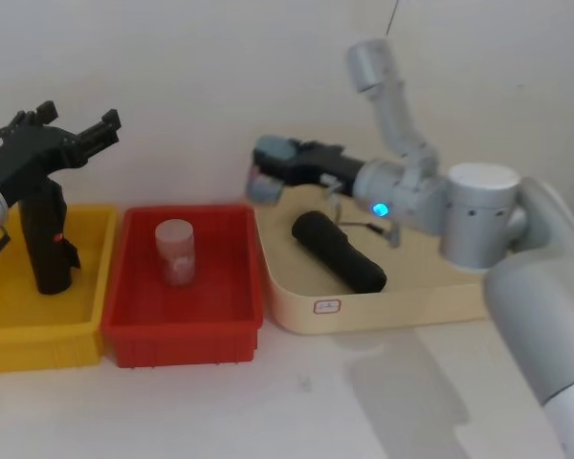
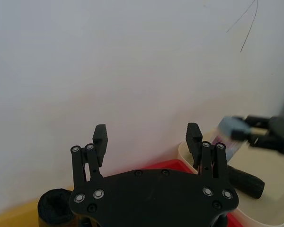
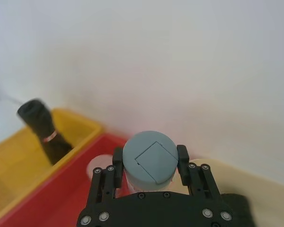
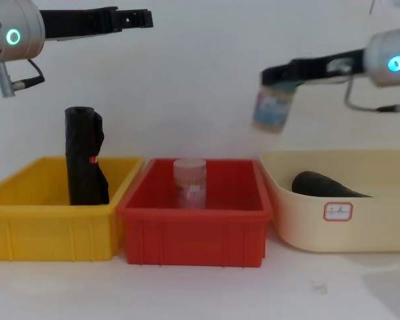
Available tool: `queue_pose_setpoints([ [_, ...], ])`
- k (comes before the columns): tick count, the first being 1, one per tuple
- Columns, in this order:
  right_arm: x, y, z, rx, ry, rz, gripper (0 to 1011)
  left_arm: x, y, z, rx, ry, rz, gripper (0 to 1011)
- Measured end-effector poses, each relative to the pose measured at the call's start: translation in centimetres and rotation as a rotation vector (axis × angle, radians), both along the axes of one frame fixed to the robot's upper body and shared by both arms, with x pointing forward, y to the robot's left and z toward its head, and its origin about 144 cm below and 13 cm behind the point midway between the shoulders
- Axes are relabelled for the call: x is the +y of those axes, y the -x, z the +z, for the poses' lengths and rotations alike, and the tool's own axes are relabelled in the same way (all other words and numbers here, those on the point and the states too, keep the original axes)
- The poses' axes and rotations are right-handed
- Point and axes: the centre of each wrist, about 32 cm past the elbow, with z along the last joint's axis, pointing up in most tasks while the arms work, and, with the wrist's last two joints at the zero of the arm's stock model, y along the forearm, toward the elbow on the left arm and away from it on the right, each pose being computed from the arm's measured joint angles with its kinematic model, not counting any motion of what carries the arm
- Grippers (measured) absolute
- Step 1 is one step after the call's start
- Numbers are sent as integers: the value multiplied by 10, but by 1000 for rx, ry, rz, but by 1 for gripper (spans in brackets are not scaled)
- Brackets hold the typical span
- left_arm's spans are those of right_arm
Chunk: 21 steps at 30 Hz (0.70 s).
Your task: Pick up the garbage bag with the one hand and transfer it to the other hand.
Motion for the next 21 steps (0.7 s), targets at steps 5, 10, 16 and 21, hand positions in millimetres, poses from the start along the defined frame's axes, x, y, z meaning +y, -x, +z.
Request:
queue_pose_setpoints([
  [5,-23,5,7,-22,-27,-48,650,0,0,0,0,0,0,1001],
  [10,-37,9,3,-27,-35,-78,714,0,0,0,0,0,0,1002],
  [16,-50,15,-9,-52,-21,-103,899,0,0,0,0,0,0,1001],
  [21,-55,22,-20,-101,0,-117,1002,0,0,0,0,0,0,1002],
])
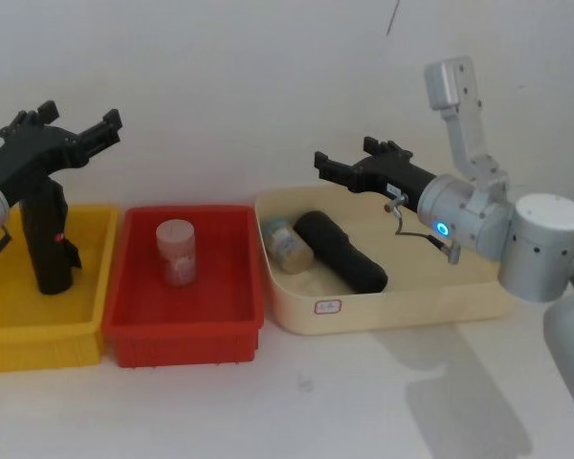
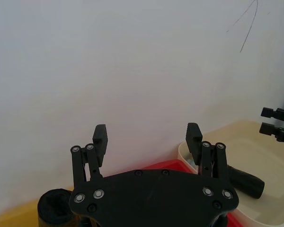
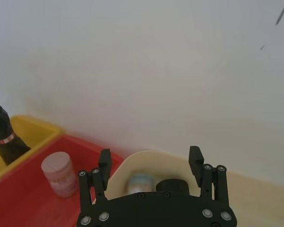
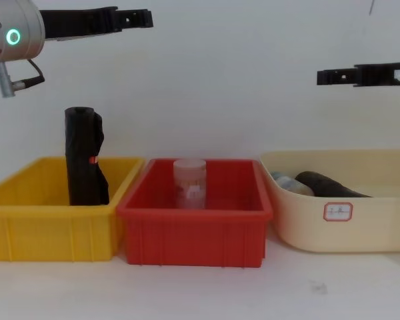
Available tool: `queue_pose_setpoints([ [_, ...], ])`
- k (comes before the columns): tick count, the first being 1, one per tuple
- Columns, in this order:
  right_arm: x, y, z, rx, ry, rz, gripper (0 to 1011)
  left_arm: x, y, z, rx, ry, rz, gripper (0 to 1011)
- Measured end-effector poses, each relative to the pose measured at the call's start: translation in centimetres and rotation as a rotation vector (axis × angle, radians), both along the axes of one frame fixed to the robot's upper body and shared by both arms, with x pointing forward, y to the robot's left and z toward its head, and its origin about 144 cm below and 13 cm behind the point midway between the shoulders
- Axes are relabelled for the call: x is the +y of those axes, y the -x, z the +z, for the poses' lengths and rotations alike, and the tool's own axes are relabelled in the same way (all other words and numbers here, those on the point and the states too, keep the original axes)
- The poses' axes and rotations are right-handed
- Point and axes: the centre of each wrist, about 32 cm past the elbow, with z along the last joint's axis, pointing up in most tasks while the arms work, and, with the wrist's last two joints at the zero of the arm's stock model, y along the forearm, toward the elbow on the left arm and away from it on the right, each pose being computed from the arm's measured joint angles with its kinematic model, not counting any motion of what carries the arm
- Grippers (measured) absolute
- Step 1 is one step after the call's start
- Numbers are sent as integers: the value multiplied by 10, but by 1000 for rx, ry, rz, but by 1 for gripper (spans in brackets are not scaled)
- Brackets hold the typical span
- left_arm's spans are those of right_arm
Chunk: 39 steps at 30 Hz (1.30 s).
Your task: Pick up the garbage bag with the one hand and transfer it to the other hand.
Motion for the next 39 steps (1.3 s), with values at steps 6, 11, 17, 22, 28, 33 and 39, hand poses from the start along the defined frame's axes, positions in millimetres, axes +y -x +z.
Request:
queue_pose_setpoints([
  [6,-1,8,-13,-60,22,-13,1000,0,0,0,0,0,0,1001],
  [11,2,17,-26,-127,43,-21,1000,0,0,0,0,0,0,1001],
  [17,7,29,-40,-220,63,-27,1000,0,0,0,0,0,0,1001],
  [22,13,40,-52,-299,79,-24,1000,0,0,0,0,0,0,1001],
  [28,21,52,-64,-383,92,-9,1000,0,0,0,0,0,0,1001],
  [33,31,66,-75,-467,102,16,1000,0,0,0,0,0,0,1001],
  [39,40,78,-84,-547,110,43,1000,0,0,0,0,0,0,1001],
])
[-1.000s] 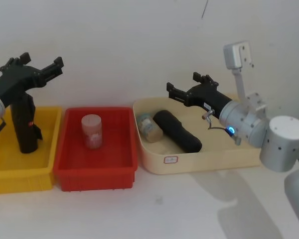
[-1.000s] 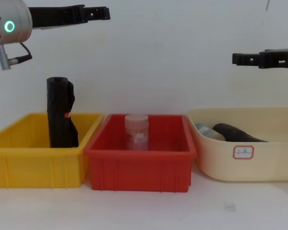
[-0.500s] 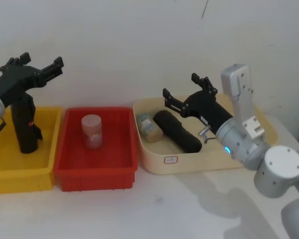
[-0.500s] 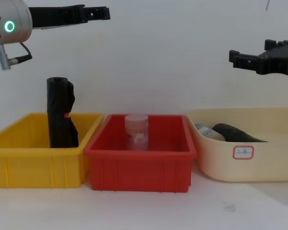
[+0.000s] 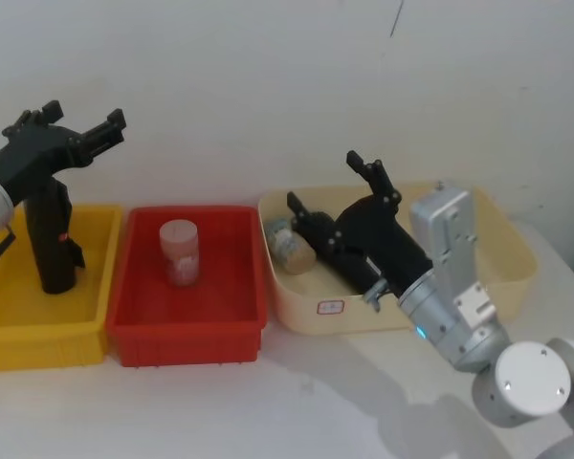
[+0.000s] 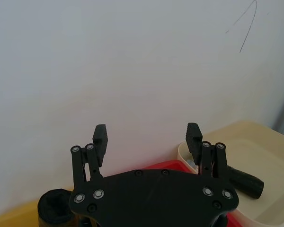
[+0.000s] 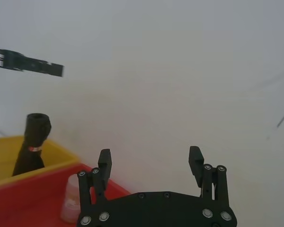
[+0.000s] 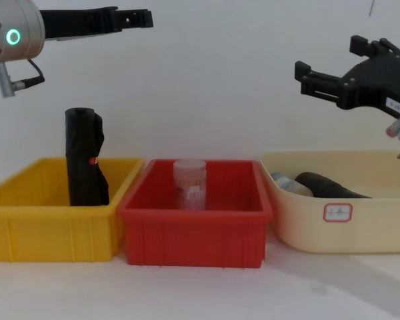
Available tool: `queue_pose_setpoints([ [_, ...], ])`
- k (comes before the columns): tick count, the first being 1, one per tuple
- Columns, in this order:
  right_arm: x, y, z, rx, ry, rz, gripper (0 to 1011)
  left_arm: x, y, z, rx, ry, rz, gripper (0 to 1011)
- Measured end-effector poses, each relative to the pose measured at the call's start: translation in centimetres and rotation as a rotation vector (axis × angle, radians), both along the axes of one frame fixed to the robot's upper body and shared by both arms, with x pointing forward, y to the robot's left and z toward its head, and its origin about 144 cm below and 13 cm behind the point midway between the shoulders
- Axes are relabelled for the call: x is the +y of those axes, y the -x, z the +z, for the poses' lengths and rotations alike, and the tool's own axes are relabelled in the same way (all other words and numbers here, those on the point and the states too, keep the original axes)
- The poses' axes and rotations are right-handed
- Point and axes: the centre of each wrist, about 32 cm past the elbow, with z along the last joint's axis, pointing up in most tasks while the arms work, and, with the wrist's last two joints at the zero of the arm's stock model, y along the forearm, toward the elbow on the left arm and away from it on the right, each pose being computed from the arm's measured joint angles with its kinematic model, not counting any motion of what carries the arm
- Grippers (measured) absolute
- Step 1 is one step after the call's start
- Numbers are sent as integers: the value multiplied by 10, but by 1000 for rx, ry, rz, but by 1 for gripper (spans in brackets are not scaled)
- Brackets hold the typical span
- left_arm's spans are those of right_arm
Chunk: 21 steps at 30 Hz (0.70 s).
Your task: Pick up the garbage bag with the one hand and transfer it to the other hand.
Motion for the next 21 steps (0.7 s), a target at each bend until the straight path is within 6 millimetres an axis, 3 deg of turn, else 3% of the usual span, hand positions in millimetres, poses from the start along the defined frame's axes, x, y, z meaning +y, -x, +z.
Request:
queue_pose_setpoints([
  [21,13,18,-11,-93,11,44,1000,0,0,0,0,0,0,1001],
])
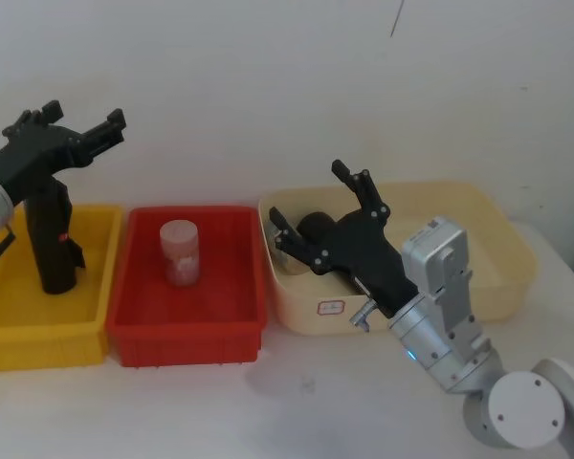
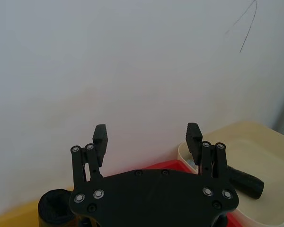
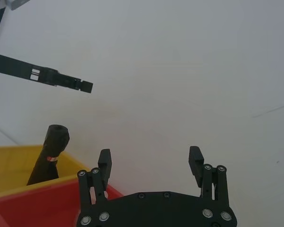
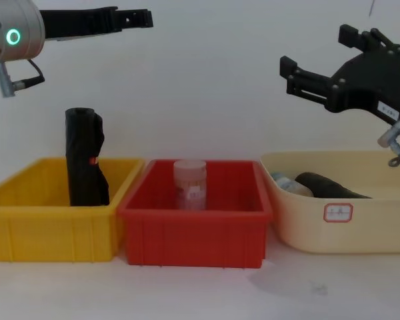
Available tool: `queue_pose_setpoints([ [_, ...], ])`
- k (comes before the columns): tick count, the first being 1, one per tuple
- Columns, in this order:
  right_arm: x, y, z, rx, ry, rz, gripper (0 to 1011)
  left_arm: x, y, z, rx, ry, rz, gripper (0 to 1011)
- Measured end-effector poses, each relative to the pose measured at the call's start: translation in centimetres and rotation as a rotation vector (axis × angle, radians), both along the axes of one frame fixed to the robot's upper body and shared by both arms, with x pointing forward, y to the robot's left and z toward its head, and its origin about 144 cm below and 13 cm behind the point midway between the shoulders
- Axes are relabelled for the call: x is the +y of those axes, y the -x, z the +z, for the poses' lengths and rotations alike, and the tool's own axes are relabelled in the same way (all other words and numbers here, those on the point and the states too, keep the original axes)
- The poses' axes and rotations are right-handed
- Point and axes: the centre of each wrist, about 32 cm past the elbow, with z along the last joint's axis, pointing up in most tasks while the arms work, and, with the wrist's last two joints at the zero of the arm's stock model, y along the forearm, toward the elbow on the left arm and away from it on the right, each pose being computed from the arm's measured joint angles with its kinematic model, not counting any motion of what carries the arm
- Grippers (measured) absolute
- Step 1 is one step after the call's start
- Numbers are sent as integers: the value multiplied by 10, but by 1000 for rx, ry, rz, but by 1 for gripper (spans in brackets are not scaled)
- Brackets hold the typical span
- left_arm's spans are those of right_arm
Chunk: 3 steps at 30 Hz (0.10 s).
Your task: Pick up the garbage bag with the one hand and transfer it to the other hand.
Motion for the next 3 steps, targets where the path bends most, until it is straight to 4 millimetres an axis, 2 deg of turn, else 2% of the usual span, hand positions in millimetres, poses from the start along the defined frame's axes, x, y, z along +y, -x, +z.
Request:
queue_pose_setpoints([
  [3,1,1,0,-5,0,2,1000,0,0,0,0,0,0,1001],
])
